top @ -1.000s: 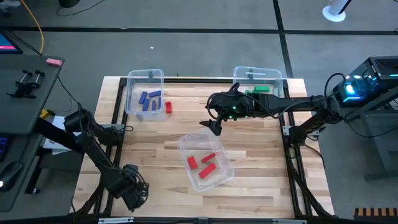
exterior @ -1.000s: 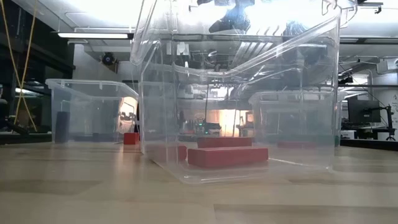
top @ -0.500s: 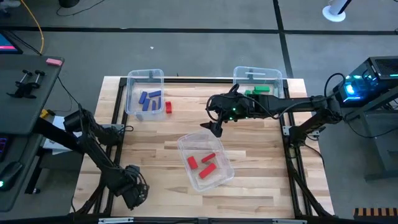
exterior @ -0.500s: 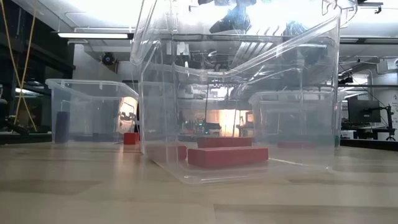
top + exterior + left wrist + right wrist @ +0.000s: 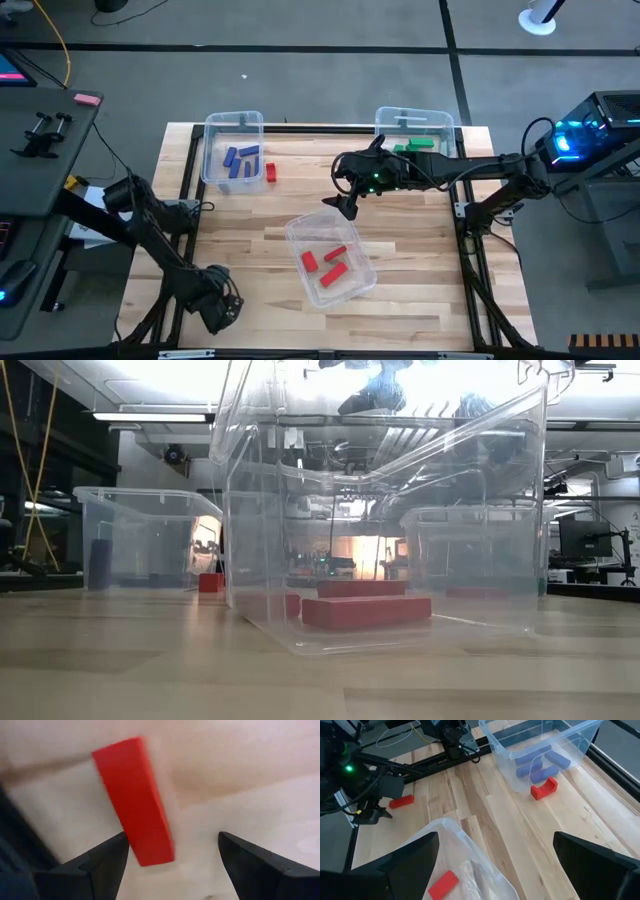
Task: Sort blocks
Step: Put the red block into the bottom transparent bin
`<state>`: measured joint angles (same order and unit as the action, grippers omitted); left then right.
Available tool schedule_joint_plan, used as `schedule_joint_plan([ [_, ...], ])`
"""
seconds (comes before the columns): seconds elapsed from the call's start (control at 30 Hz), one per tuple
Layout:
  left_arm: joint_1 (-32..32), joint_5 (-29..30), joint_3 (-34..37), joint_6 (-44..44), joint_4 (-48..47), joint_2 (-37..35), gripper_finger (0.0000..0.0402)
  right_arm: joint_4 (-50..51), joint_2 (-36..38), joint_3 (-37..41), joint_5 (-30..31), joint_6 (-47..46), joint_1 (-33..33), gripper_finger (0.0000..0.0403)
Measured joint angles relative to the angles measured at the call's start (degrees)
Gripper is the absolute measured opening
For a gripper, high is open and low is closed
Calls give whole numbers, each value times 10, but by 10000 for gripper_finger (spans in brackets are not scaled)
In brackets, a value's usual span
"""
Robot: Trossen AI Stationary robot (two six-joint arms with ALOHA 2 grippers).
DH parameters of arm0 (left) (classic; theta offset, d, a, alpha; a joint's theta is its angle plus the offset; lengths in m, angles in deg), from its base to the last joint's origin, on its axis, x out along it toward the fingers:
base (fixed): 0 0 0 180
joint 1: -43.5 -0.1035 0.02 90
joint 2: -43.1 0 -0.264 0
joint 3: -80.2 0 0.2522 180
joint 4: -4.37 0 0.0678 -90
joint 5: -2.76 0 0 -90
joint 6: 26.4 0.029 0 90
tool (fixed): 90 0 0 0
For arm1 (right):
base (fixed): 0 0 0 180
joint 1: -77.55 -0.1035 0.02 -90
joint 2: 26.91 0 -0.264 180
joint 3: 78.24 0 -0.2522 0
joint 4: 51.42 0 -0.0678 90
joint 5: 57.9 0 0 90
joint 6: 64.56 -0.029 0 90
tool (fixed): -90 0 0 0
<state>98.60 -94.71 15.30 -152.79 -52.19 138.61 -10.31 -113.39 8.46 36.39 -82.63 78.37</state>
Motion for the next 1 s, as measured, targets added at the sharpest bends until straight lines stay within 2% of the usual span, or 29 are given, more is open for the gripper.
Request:
schedule_joint_plan([
  [0.27,-55,5,-1,95,-76,-1,294,0,0,0,0,-1,0,389],
  [0.43,-96,15,0,140,-80,-1,294,1,0,0,-1,-15,-1,389],
  [0.53,-105,0,0,129,-61,-1,294,10,0,0,-5,-26,-1,389],
  [0.8,-67,-9,0,51,-33,-1,294,30,0,0,-9,-26,-10,389],
  [1.0,-48,-3,8,50,-19,-2,282,32,0,0,-9,-25,-10,389],
])
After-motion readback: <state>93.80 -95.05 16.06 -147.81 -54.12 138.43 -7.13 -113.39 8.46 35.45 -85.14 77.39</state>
